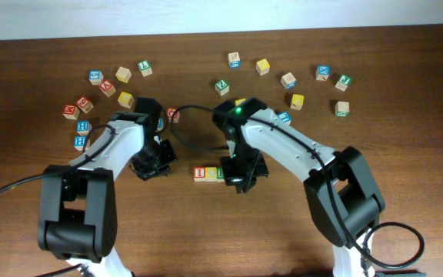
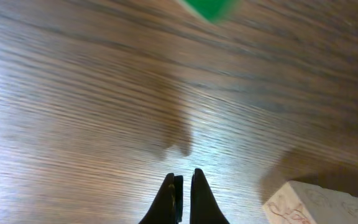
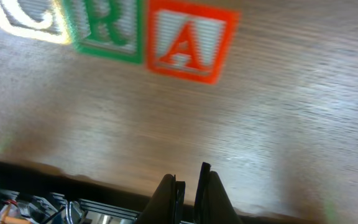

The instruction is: Spell out ICRA

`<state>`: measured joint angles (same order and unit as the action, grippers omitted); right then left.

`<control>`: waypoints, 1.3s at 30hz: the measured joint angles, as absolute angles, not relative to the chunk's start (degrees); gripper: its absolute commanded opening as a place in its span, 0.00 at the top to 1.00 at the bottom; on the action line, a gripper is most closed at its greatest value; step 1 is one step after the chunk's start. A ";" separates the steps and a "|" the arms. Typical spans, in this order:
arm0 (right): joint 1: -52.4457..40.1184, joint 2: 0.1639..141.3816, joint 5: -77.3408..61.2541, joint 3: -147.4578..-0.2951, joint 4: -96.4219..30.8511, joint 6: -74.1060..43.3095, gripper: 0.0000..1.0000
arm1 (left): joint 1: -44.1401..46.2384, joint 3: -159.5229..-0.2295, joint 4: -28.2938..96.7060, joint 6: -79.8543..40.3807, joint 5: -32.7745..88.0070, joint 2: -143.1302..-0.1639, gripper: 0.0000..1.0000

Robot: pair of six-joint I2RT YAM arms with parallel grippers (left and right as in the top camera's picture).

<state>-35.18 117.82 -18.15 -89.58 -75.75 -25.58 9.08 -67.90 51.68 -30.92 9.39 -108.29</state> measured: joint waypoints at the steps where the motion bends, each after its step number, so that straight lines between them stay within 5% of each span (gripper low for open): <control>1: -35.79 117.82 -18.11 -89.58 -74.89 -26.30 0.96 | 8.05 -67.90 51.92 -30.92 9.39 -108.29 1.00; 39: -35.73 117.82 -16.36 -84.55 -64.58 -28.97 0.96 | 6.35 -67.90 52.71 -30.92 9.17 -108.29 0.96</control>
<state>-35.73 117.82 -16.36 -84.55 -64.58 -28.97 6.35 -67.90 52.71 -30.92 9.17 -108.29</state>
